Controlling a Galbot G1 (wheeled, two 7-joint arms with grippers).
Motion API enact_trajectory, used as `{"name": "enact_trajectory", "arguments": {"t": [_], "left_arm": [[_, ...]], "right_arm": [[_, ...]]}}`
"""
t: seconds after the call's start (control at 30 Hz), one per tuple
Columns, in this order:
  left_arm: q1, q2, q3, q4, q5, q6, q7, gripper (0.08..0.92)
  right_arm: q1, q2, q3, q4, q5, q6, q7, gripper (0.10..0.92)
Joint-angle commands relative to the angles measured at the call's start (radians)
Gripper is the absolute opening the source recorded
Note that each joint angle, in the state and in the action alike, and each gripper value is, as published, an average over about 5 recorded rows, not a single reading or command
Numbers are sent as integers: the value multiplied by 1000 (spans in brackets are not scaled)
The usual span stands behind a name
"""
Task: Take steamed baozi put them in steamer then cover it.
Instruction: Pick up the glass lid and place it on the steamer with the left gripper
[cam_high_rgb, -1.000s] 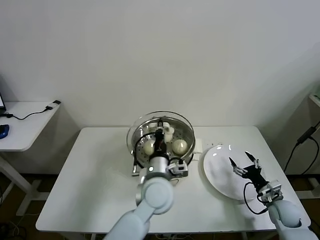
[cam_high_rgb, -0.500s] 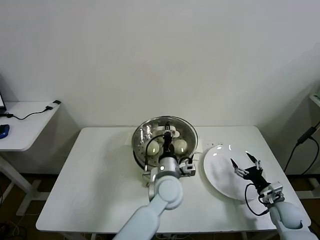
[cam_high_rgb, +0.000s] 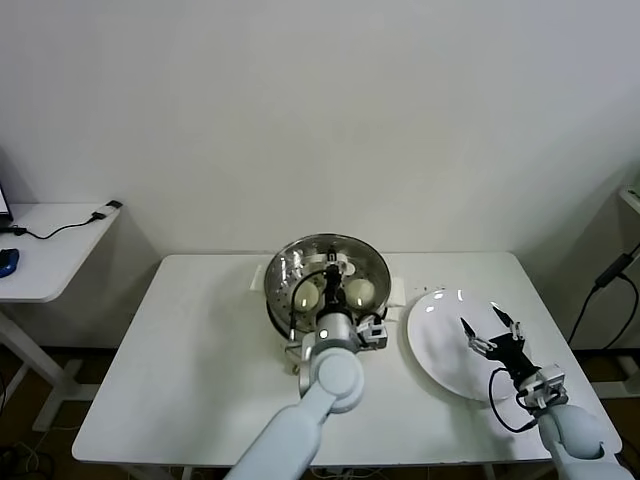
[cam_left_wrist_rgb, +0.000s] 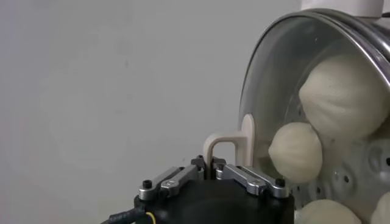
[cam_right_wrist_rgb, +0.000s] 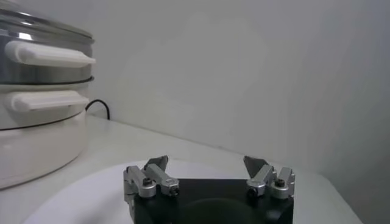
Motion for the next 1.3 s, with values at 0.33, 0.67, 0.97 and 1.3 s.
{"name": "enact_trajectory", "arguments": {"t": [0.33,0.67,0.97,1.3], "left_arm": [[-5,0,-3,34,-25,49,-29,143],[-6,14,9,38,-13,45,-27,143],[-15,12,7,26,-26,47,4,143],[-22,66,57,-102,-33,49,86,295]], "right_arm": [[0,6,8,-4,-2,4,-8,823],[-3,11,14,-4,-3,5,-14,823],[-3,11,17,-5,-4,5,-17,823],[2,7,18,-6,-3,-1,-22,823]]}}
